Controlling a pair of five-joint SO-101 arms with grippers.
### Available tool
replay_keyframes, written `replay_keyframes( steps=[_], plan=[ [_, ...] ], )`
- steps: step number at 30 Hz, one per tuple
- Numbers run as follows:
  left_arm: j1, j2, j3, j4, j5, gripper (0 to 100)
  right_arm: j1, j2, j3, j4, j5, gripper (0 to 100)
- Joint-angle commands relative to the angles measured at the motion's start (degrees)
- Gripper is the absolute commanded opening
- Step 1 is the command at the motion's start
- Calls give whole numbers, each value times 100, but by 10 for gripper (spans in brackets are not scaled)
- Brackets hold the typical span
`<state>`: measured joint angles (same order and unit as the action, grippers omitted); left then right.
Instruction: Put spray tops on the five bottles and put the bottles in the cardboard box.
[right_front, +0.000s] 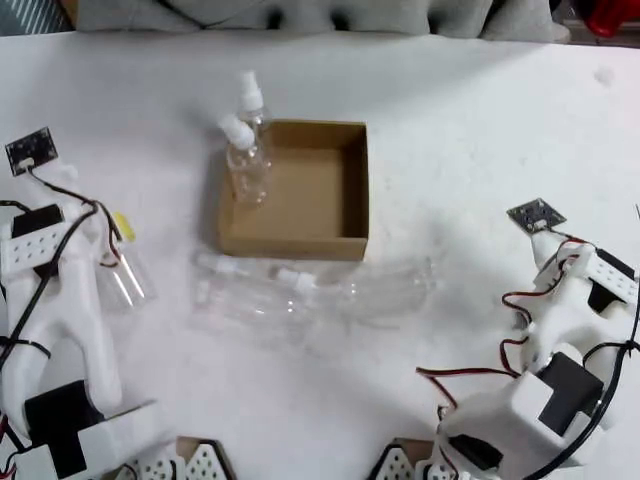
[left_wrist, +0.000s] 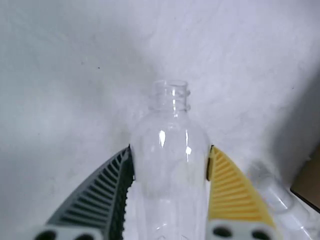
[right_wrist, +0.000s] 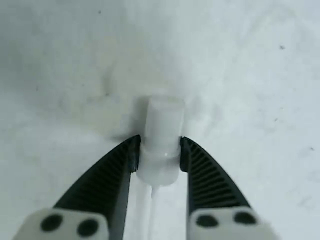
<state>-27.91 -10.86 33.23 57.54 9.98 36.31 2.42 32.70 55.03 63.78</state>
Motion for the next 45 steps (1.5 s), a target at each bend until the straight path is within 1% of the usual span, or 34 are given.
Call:
replay_keyframes(
  steps=[1,3,6,9,14,15,18,22,26,27,29,33,37,40,43,45],
  plan=[
    [207,-233,-193,237,53,20,-154,-119,-413,4,35,18],
    [286,-374,-316,422,44,20,-154,-127,-738,365,18,15],
    [418,-804,-440,703,44,20,-154,-127,-1503,1385,18,15],
    [716,-1367,-431,949,44,20,-154,-127,-2233,2281,-70,15],
    [1323,-2369,-422,1064,44,20,-163,-154,-2787,2466,-1371,15],
    [1455,-2554,-413,1064,44,20,-163,-224,-2804,2519,-1512,15],
    [1807,-3090,-167,1011,44,20,-171,-488,-2593,2615,-1538,15],
    [2352,-3811,369,651,44,20,-171,-910,-2215,2589,-1556,15],
    [2835,-4576,1037,193,44,20,-409,-1429,-1855,2607,-1574,15],
    [2958,-4769,1222,70,44,20,-505,-1587,-1749,2607,-1644,15],
    [3169,-5156,1609,-149,44,20,-699,-1921,-1486,2554,-2013,15],
    [3284,-5965,2321,-536,44,20,-1095,-2668,-782,2185,-2514,15],
    [3275,-6695,2804,-756,44,20,-1613,-3486,-185,1956,-2910,15],
    [3275,-7090,3068,-941,44,20,-2105,-4013,-70,1499,-3613,15],
    [3275,-7380,3262,-1099,44,20,-2545,-4497,-62,796,-4765,15],
    [3240,-7538,3358,-1266,44,20,-2800,-4716,-62,356,-5389,15]
  ],
)
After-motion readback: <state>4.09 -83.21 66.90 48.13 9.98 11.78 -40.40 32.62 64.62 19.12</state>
